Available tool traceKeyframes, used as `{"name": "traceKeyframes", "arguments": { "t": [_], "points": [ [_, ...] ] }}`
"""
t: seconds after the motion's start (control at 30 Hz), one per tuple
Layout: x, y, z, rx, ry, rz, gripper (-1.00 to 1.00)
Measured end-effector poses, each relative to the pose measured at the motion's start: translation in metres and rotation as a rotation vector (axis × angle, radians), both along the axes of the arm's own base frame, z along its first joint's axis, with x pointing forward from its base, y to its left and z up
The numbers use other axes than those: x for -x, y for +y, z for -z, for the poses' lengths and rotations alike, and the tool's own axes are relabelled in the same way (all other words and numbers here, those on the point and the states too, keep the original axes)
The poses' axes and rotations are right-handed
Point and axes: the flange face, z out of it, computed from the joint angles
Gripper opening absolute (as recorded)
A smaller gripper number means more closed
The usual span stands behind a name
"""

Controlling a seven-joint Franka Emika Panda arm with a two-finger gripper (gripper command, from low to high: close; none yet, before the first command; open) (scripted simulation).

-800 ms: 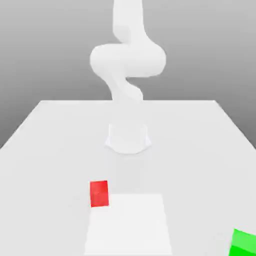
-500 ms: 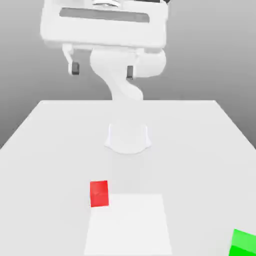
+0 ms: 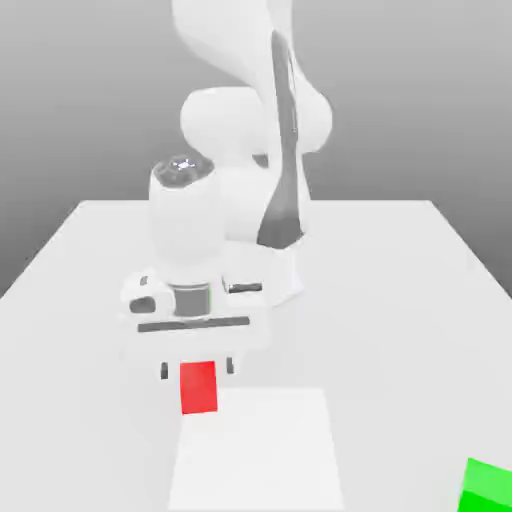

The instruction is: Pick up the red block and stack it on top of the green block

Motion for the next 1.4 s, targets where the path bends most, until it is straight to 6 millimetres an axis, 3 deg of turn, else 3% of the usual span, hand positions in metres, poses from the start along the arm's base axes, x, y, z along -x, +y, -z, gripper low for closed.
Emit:
{"name": "traceKeyframes", "arguments": {
  "t": [0.23, 0.47, 0.53, 0.77, 0.93, 1.17, 1.27, 1.3, 1.4],
  "points": [
    [0.000, 0.000, 0.002, -0.001, 0.001, 0.001, -1.00],
    [0.000, -0.001, -0.050, -0.002, 0.001, 0.003, -1.00],
    [-0.012, 0.010, -0.060, -0.002, 0.001, -0.039, -1.00],
    [-0.095, 0.108, -0.077, -0.004, 0.001, -0.335, -1.00],
    [-0.139, 0.188, -0.086, -0.005, 0.002, -0.519, -1.00],
    [-0.163, 0.326, -0.093, -0.003, 0.002, -0.783, -1.00],
    [-0.164, 0.340, -0.055, -0.002, 0.002, -0.808, -1.00],
    [-0.163, 0.341, -0.042, -0.002, 0.002, -0.810, 1.00],
    [-0.163, 0.341, -0.042, -0.002, 0.002, -0.810, 1.00]
  ]
}}
